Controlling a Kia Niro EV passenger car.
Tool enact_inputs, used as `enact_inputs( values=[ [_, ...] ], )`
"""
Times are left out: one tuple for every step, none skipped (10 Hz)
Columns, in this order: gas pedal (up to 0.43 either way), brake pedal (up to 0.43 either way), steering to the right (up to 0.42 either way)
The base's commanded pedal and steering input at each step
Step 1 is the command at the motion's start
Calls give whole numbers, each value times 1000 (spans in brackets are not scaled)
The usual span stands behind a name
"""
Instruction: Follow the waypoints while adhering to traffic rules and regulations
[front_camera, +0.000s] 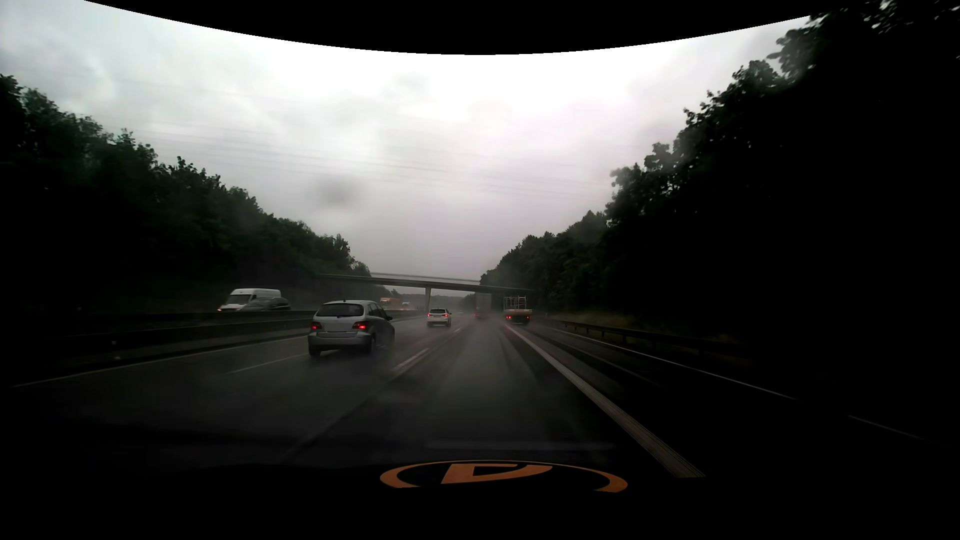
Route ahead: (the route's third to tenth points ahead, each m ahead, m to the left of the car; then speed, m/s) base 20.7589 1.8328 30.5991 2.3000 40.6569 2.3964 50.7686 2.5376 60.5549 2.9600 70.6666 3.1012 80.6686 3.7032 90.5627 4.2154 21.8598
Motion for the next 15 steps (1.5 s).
enact_inputs(
  values=[
    [98, 0, -5],
    [98, 0, -5],
    [98, 0, -5],
    [98, 0, -4],
    [98, 0, -3],
    [98, 0, -1],
    [98, 0, 0],
    [110, 0, 0],
    [118, 0, 0],
    [118, 0, 0],
    [118, 0, 0],
    [118, 0, 0],
    [118, 0, 0],
    [118, 0, 0],
    [118, 0, 0]
  ],
)
